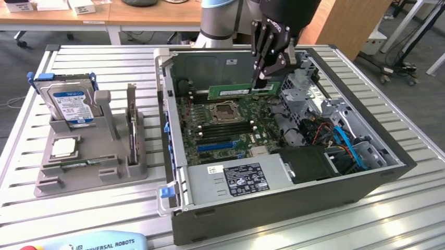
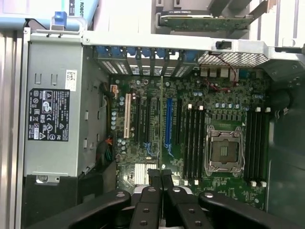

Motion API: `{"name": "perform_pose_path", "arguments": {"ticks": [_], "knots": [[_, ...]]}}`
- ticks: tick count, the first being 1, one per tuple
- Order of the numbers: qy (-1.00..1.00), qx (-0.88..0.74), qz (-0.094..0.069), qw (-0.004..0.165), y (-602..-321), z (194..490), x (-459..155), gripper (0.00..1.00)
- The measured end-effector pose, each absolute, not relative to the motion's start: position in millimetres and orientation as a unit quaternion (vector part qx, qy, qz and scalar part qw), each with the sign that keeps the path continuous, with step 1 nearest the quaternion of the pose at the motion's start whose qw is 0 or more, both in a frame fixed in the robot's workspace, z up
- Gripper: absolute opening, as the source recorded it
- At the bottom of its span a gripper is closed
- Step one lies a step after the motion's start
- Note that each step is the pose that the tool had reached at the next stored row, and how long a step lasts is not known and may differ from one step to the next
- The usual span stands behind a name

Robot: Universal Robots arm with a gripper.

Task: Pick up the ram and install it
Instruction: 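Pick up the ram and move it above insertion slot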

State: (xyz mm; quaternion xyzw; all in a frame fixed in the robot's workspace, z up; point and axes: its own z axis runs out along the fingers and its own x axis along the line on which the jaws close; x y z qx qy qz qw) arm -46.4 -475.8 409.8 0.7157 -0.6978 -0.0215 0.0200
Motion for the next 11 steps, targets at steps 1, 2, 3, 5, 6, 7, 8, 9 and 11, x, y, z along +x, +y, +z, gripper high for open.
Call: {"name": "perform_pose_path", "arguments": {"ticks": [1,2,3,5,6,7,8,9,11], "knots": [[-0.698,0.716,-0.022,0.020,-473.8,409.7,-46.4,0.12],[-0.698,0.716,-0.022,0.020,-471.5,409.6,-46.4,0.12],[-0.698,0.716,-0.022,0.020,-469.3,409.5,-46.4,0.12],[-0.698,0.716,-0.022,0.019,-464.7,409.4,-46.4,0.12],[-0.698,0.716,-0.022,0.019,-462.3,409.3,-46.4,0.12],[-0.698,0.716,-0.022,0.019,-460.1,409.1,-46.4,0.12],[-0.698,0.716,-0.023,0.019,-457.7,409.0,-46.4,0.12],[-0.698,0.716,-0.023,0.018,-455.5,408.9,-46.4,0.12],[-0.698,0.716,-0.024,0.017,-451.2,408.7,-46.4,0.12]]}}
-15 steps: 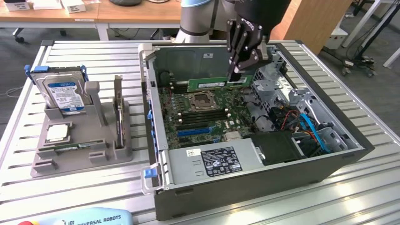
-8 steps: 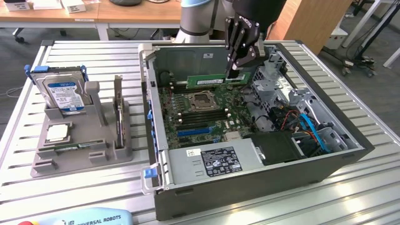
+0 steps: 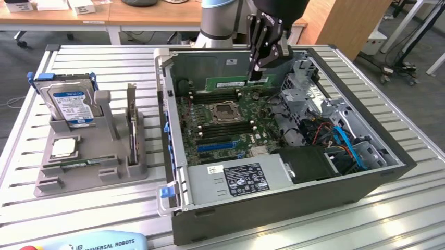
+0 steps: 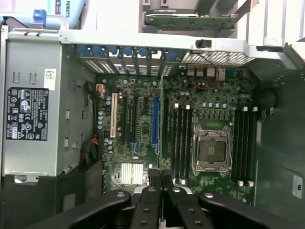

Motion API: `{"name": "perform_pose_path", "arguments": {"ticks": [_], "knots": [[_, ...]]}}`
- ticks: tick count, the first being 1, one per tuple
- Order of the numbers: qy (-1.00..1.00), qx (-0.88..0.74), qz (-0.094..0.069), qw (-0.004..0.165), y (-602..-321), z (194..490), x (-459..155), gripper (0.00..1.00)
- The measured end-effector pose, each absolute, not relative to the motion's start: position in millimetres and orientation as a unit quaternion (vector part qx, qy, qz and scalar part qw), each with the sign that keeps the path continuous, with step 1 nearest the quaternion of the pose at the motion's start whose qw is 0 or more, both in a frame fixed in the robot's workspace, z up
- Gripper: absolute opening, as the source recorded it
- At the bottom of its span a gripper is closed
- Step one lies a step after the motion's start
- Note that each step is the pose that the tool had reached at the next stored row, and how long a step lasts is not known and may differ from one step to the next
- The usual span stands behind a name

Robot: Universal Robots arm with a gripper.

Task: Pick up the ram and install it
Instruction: 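Pick up the ram and move it above insertion slot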

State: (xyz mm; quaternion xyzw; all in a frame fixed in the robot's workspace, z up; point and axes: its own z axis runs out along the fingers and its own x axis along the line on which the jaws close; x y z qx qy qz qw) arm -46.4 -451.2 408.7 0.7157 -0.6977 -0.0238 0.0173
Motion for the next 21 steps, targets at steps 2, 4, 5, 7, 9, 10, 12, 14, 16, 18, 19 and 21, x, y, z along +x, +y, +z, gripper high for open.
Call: {"name": "perform_pose_path", "arguments": {"ticks": [2,4,5,7,9,10,12,14,16,18,19,21], "knots": [[-0.698,0.716,-0.025,0.016,-447.1,408.4,-46.4,0.12],[-0.698,0.716,-0.026,0.015,-443.3,408.2,-46.4,0.12],[-0.698,0.716,-0.027,0.014,-441.4,408.0,-46.4,0.12],[-0.698,0.716,-0.028,0.013,-437.9,407.8,-46.4,0.12],[-0.698,0.716,-0.030,0.011,-434.7,407.6,-46.4,0.12],[-0.697,0.716,-0.030,0.011,-434.0,407.6,-46.3,0.12],[-0.697,0.716,-0.030,0.010,-433.9,407.5,-46.3,0.12],[-0.697,0.716,-0.030,0.010,-433.9,407.5,-46.4,0.12],[-0.697,0.716,-0.030,0.010,-433.8,406.6,-46.4,0.12],[-0.697,0.716,-0.030,0.010,-433.9,403.8,-46.4,0.12],[-0.697,0.716,-0.030,0.010,-433.8,402.2,-46.4,0.12],[-0.697,0.716,-0.030,0.010,-433.8,399.2,-46.4,0.12]]}}
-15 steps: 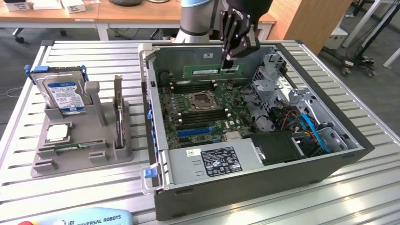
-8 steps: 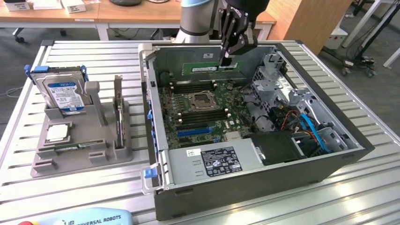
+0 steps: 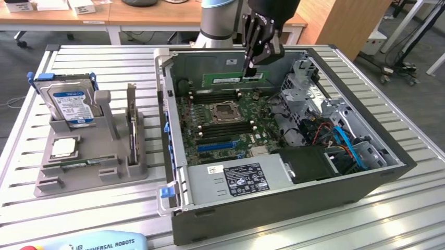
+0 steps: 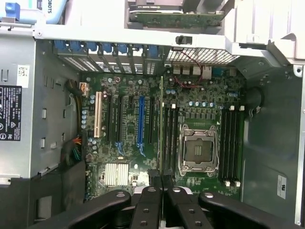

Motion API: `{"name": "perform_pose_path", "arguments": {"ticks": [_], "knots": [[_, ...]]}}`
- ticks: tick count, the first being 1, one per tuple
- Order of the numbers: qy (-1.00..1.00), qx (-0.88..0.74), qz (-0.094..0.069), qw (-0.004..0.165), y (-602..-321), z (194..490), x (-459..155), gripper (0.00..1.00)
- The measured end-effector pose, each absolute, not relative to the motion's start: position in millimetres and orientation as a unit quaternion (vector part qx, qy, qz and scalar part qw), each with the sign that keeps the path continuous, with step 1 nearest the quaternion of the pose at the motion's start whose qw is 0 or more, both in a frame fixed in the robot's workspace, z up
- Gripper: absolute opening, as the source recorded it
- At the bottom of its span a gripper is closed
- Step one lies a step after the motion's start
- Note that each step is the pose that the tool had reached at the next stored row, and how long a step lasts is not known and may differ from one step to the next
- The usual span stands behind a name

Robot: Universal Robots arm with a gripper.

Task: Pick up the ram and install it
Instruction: 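Pick up the ram and move it above insertion slot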

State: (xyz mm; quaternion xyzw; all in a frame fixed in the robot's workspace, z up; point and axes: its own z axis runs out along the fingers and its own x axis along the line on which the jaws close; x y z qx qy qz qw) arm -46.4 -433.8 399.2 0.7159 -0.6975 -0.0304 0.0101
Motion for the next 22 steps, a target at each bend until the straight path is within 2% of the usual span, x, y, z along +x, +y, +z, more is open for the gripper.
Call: {"name": "perform_pose_path", "arguments": {"ticks": [22], "knots": [[-0.697,0.716,-0.032,0.008,-433.7,395.3,-27.5,0.12]]}}
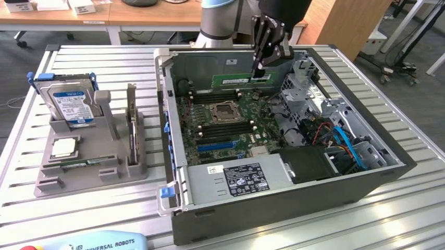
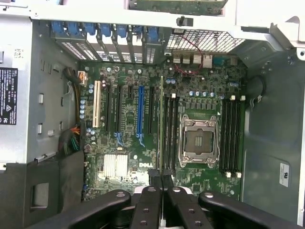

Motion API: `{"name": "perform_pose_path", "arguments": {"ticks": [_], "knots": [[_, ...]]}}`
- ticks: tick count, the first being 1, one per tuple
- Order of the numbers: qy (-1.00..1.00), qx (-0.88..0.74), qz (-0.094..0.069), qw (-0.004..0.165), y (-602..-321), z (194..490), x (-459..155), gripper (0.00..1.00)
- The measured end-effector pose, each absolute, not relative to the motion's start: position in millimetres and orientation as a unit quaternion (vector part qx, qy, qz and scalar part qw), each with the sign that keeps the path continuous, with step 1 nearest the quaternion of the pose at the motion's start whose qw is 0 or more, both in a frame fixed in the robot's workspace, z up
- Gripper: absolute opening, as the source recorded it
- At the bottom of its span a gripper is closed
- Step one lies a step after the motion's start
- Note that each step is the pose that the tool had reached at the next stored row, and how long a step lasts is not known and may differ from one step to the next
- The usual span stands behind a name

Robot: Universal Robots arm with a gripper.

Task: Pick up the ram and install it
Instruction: 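Pick up the ram and move it above insertion slot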

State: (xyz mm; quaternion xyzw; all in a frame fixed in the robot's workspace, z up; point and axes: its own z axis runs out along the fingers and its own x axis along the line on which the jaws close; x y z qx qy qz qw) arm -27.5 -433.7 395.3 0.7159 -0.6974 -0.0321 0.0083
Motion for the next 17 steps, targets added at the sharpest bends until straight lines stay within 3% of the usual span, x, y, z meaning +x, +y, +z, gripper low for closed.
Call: {"name": "perform_pose_path", "arguments": {"ticks": [17], "knots": [[-0.701,0.712,-0.033,0.008,-415.0,392.0,-27.4,0.12]]}}
